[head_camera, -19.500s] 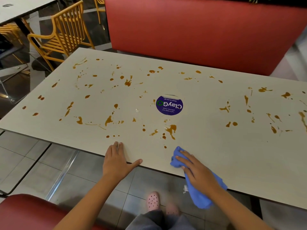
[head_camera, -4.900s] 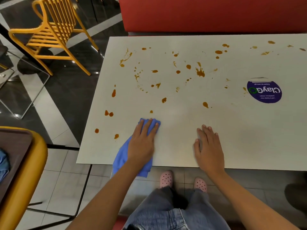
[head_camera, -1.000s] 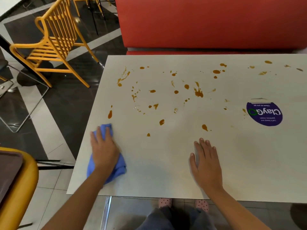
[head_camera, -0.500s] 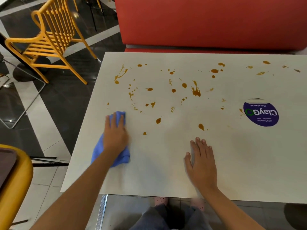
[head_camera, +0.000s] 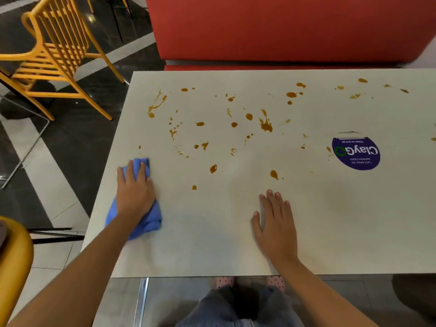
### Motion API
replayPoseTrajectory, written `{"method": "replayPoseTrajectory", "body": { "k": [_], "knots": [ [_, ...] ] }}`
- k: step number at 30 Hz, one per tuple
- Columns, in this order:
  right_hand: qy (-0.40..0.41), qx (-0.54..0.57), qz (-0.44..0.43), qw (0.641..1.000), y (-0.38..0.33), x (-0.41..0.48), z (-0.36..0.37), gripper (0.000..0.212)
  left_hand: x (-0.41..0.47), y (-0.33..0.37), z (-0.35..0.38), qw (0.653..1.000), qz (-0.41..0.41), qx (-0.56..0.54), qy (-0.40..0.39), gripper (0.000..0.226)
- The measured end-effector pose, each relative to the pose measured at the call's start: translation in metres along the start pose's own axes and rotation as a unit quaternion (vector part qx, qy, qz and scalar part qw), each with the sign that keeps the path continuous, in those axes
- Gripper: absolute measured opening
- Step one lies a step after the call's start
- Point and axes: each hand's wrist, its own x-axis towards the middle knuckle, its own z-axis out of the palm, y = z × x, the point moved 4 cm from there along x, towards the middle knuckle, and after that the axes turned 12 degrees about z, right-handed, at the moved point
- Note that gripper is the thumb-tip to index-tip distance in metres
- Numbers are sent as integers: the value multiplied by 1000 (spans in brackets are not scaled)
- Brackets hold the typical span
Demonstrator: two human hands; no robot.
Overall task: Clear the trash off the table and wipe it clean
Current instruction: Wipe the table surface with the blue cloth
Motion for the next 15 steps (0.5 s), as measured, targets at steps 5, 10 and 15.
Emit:
{"method": "replayPoseTrajectory", "body": {
  "k": [5, 10, 15],
  "knots": [
    [6, -2, 1, 1000, 0, 0, 0, 50, 8, 42, 13, 1000, -2, -21, -16, 37],
    [8, 0, 1, 1000, 0, 0, 1, 51, 1, 116, 19, 996, 80, -36, 28, 38],
    [-1, 5, 5, 1000, 0, 0, 1, 53, 2, 144, 20, 993, 87, -72, 27, 41]
  ]
}}
